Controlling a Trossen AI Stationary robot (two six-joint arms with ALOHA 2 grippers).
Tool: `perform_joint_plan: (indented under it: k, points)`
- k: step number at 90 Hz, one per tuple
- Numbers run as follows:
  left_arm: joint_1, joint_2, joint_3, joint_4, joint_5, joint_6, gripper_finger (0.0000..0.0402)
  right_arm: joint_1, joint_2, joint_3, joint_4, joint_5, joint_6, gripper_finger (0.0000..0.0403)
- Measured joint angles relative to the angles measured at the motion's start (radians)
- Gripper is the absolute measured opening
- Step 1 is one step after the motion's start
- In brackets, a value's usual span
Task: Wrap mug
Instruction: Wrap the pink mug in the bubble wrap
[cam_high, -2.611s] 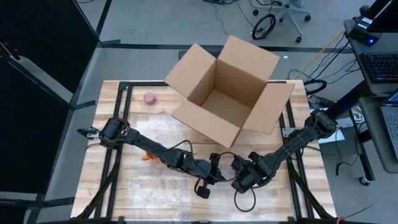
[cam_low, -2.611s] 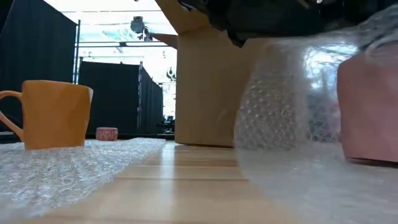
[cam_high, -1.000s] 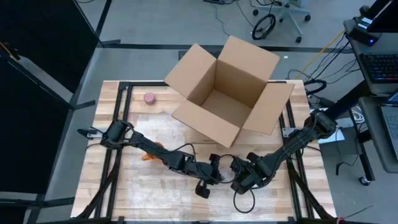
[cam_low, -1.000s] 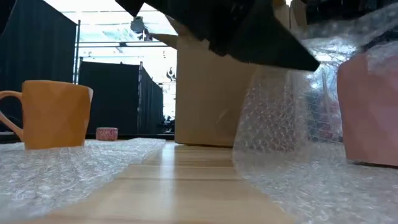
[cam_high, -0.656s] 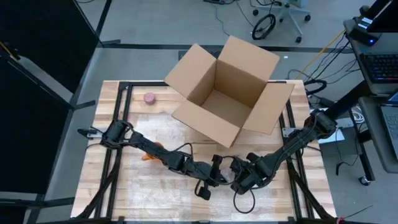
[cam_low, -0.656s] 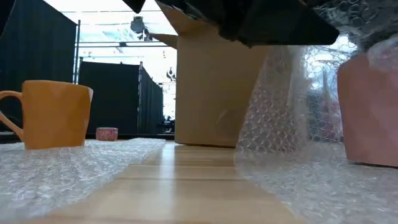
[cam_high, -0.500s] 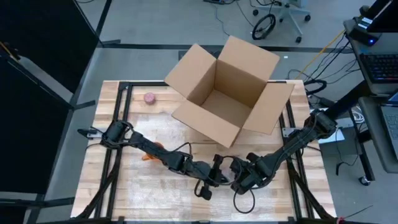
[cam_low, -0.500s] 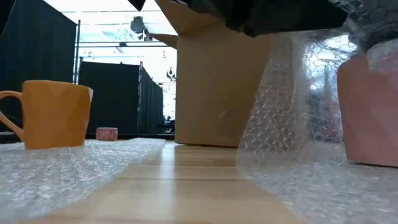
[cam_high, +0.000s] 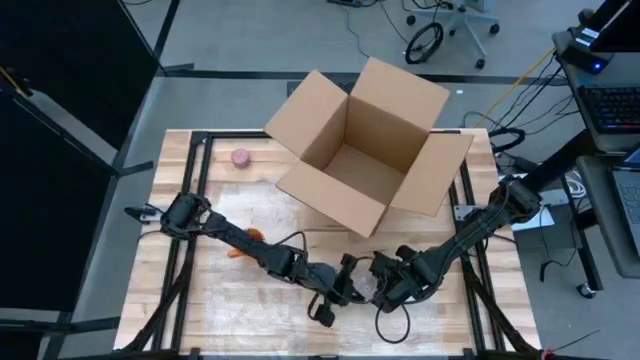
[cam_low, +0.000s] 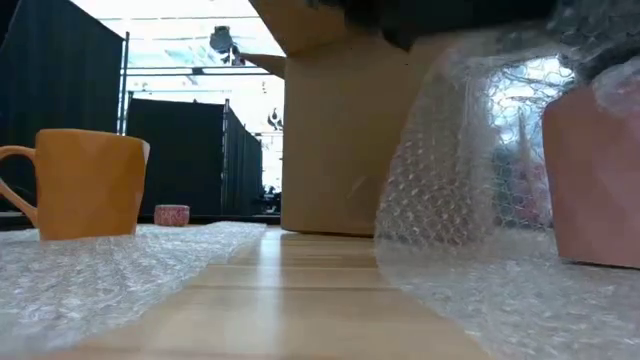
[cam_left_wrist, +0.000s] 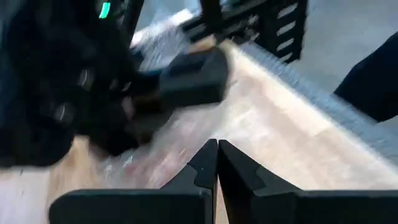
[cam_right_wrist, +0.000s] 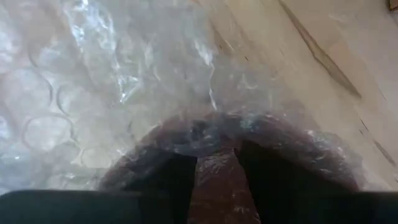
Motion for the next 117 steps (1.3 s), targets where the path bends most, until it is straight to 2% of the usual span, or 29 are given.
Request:
perform_joint_plan:
  k: [20, 35, 75, 87, 117]
  points:
    - [-0.033, -0.099, 0.0, -0.155, -0.174, 0.058, 0.0, 0.0, 0.0, 0.0, 0.0, 0.0, 0.0, 0.0123]
    - [0.003, -0.107, 0.001, -0.24, -0.188, 0.051, 0.0, 0.0, 0.0, 0.0, 0.001, -0.001, -0.002, 0.0123]
    - [0.084, -0.019, 0.001, -0.006, -0.044, -0.001, 0.0, 0.0, 0.0, 0.0, 0.008, -0.009, -0.049, 0.0123]
    - [0.094, 0.009, 0.001, -0.001, 0.021, -0.002, 0.0, -0.003, 0.0, 0.0, 0.008, -0.009, -0.06, 0.0123]
    - [0.102, 0.117, 0.046, 0.163, 0.034, 0.035, 0.0, -0.003, 0.0, 0.0, 0.015, 0.001, -0.058, 0.0123]
